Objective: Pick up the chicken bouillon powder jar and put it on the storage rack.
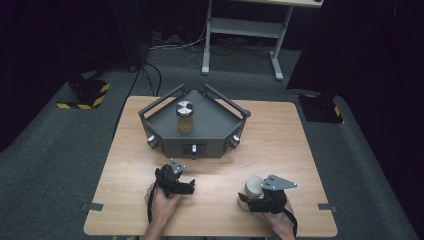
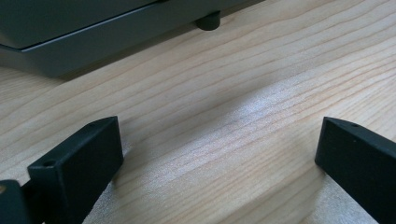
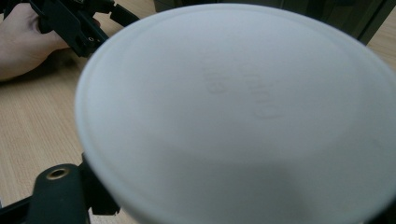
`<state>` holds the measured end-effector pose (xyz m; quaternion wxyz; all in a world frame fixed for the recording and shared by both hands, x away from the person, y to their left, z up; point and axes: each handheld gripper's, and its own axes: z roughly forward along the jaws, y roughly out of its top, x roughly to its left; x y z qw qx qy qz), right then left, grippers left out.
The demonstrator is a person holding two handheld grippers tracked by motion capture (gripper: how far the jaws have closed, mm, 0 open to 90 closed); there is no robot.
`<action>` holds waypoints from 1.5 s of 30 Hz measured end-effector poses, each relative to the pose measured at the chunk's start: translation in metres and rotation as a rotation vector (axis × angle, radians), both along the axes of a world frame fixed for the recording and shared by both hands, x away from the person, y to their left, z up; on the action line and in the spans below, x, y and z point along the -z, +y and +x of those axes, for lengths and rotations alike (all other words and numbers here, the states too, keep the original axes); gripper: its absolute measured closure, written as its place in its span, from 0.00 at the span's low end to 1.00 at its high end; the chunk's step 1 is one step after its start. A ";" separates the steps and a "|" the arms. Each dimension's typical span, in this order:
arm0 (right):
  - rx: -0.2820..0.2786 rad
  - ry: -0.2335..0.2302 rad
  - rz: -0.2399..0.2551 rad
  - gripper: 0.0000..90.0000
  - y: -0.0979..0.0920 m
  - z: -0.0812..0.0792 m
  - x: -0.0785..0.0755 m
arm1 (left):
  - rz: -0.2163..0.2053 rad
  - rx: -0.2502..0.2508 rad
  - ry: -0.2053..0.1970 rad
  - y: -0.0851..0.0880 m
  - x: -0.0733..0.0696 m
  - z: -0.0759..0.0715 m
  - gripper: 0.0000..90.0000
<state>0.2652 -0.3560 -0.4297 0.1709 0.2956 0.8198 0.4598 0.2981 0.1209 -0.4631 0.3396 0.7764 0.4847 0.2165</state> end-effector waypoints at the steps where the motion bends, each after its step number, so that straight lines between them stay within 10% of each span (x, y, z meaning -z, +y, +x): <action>1: -0.002 0.001 -0.001 0.25 0.000 0.000 0.000 | 0.000 0.000 0.000 0.000 0.000 0.000 0.01; 45: -0.013 0.005 -0.013 0.38 0.000 0.000 -0.004 | 0.000 0.000 0.000 0.000 0.000 0.000 0.01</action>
